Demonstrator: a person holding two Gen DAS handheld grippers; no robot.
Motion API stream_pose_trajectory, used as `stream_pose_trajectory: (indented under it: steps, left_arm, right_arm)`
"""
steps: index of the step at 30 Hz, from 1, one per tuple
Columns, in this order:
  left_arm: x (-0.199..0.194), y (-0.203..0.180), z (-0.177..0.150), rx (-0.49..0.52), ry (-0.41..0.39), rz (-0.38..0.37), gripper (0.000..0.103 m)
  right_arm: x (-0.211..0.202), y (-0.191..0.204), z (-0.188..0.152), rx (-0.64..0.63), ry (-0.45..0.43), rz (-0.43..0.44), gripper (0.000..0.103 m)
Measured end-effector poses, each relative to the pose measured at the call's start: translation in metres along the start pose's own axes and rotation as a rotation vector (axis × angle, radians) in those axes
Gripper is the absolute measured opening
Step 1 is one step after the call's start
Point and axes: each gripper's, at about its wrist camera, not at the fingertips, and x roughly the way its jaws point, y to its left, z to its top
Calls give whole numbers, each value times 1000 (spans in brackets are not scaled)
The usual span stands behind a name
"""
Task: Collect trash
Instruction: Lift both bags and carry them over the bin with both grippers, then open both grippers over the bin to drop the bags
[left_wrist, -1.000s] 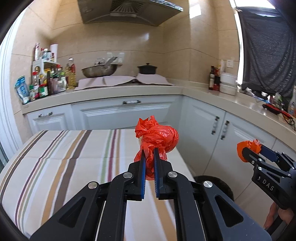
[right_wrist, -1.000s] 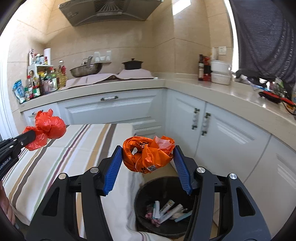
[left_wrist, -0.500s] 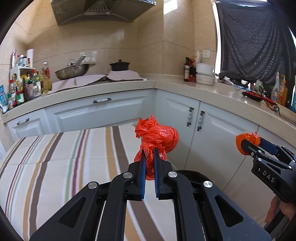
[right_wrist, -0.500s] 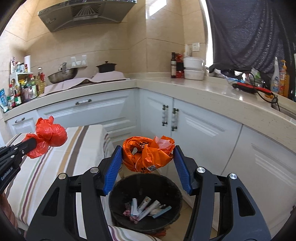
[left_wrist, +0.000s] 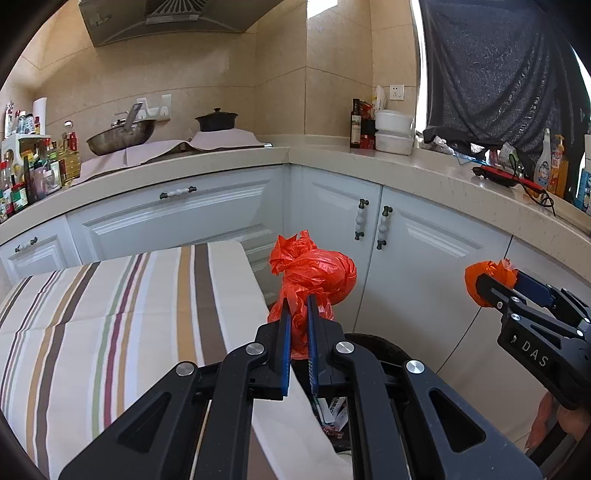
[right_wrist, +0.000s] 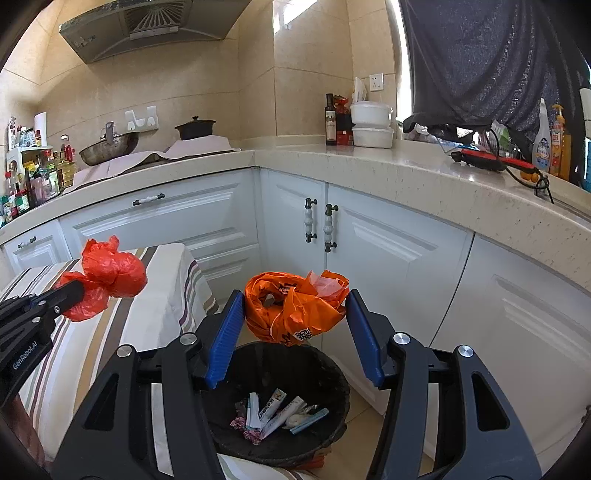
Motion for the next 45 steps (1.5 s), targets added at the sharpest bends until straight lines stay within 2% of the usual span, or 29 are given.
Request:
stream_pose_trajectory:
  steps: [17, 33, 35, 36, 37, 40, 42, 45]
  left_arm:
    - [57, -20, -9, 19, 87, -6, 8]
    - [85, -26, -5, 7, 124, -16, 8]
    - [87, -27, -5, 7, 126, -16, 10]
    - [88, -28, -5, 9, 130, -15, 11]
    - [89, -28, -4, 11, 133, -16, 14]
    - [92, -28, -5, 13, 137, -11, 27]
    - [92, -28, -5, 10, 138, -11, 28]
    - [93, -27, -5, 13, 141, -7, 36]
  right_arm:
    - [52, -10, -10, 4, 50, -3, 55]
    - [94, -14, -16, 5, 93, -2, 56]
    - [98, -14, -17, 2, 95, -5, 59]
    - [99, -14, -17, 2, 91, -11, 64]
    - [100, -15, -17, 4, 86, -15, 66]
    - [103, -16, -16, 9, 89, -18, 66]
    - [104, -16, -15, 11, 89, -18, 66]
    - [103, -16, -14, 9, 85, -20, 66]
